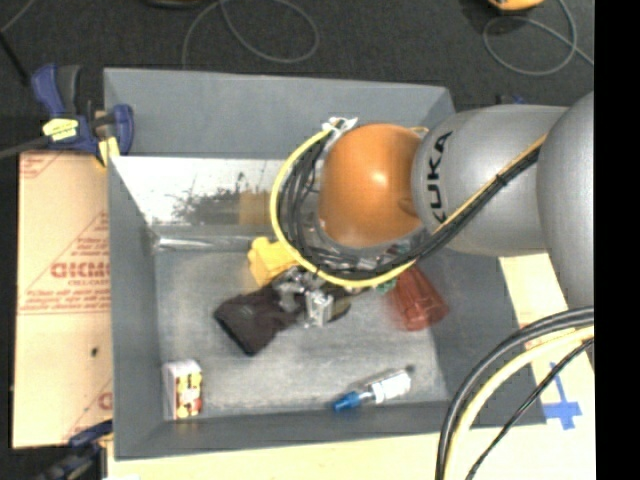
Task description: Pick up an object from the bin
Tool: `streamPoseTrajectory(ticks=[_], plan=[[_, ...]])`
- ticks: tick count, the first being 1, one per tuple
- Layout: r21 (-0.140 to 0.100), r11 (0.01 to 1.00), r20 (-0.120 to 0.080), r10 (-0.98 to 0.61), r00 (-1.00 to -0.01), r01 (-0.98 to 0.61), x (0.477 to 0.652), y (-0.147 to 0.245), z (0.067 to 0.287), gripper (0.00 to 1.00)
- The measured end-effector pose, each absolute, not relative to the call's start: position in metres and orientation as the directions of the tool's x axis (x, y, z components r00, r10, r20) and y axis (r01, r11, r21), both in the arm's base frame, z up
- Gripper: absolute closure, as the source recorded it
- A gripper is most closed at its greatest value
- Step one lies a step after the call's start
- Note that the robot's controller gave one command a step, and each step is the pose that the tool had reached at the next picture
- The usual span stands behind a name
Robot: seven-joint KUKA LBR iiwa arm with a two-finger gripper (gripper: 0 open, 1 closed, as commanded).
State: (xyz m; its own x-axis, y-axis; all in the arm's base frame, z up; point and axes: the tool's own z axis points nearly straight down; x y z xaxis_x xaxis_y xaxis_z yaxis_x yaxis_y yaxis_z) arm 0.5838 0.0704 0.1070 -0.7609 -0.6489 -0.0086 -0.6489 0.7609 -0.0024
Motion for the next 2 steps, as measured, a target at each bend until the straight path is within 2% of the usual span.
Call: streamPoseTrajectory(ticks=[2], plan=[[-0.002, 0.762, -0.008, -0.648, -0.762, -0.648, 0.5838, 0.0703, 0.1070, 1.00]])
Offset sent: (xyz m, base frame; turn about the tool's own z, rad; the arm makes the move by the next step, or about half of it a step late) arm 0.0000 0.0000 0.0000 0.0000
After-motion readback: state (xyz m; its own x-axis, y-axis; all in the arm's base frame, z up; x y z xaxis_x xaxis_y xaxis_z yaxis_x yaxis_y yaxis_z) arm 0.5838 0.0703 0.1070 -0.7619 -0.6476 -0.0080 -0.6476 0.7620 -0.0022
